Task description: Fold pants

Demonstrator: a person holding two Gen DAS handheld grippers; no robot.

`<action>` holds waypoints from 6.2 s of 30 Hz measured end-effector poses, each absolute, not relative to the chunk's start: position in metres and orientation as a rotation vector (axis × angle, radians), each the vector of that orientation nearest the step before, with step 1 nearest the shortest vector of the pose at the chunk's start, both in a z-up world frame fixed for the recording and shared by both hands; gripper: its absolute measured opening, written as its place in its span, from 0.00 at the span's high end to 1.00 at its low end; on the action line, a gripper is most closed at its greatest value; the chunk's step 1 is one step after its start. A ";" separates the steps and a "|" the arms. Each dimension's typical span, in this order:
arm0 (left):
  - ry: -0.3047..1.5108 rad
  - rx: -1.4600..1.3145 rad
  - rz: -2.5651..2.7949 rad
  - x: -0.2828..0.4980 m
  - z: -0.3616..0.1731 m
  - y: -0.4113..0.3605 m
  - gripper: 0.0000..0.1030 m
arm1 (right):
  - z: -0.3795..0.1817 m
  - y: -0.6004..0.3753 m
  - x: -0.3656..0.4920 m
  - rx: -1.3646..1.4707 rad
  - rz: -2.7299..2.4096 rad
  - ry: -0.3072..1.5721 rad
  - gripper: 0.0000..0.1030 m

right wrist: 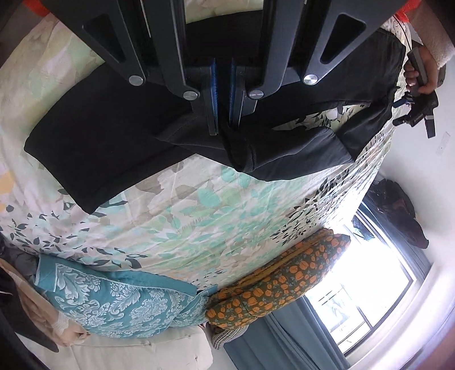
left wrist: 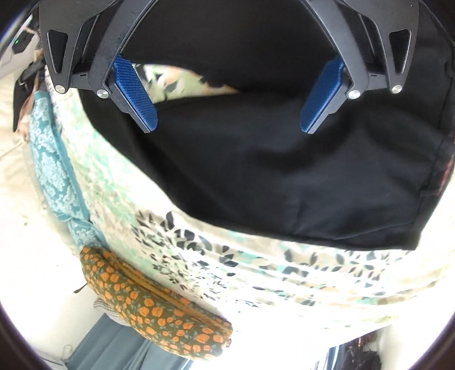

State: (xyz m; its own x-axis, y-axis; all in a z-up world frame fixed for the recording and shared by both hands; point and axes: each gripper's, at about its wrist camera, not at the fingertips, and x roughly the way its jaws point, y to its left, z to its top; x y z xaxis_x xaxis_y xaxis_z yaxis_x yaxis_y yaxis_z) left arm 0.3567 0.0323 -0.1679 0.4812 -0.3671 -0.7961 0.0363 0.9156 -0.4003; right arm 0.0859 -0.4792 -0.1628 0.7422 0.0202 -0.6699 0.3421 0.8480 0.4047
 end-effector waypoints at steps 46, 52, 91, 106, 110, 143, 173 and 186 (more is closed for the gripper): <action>0.971 -0.482 -0.289 0.198 -0.173 0.069 0.96 | -0.176 -0.554 0.036 0.899 -0.179 0.865 0.43; 0.979 -0.493 -0.293 0.195 -0.175 0.070 0.96 | -0.197 -0.552 0.068 0.933 -0.274 0.950 0.43; 1.177 -0.320 -0.409 0.118 -0.204 -0.007 0.96 | -0.181 -0.614 0.051 0.419 -0.582 1.103 0.88; 1.228 -0.305 -0.363 0.082 -0.180 0.036 0.51 | -0.133 -0.591 0.036 0.336 -0.693 0.946 0.24; 1.082 -0.449 -0.171 0.098 -0.155 0.128 0.49 | -0.105 -0.515 0.044 0.227 -0.537 0.890 0.23; 1.033 0.013 -0.069 0.191 -0.213 0.092 0.28 | -0.134 -0.138 0.302 -0.071 0.501 1.022 0.16; 0.868 0.092 -0.066 0.156 -0.220 0.083 0.22 | -0.192 -0.112 0.440 -0.233 0.672 0.975 0.22; 0.855 0.090 -0.265 0.134 -0.189 0.030 0.22 | -0.171 -0.233 0.120 -0.047 0.246 0.948 0.02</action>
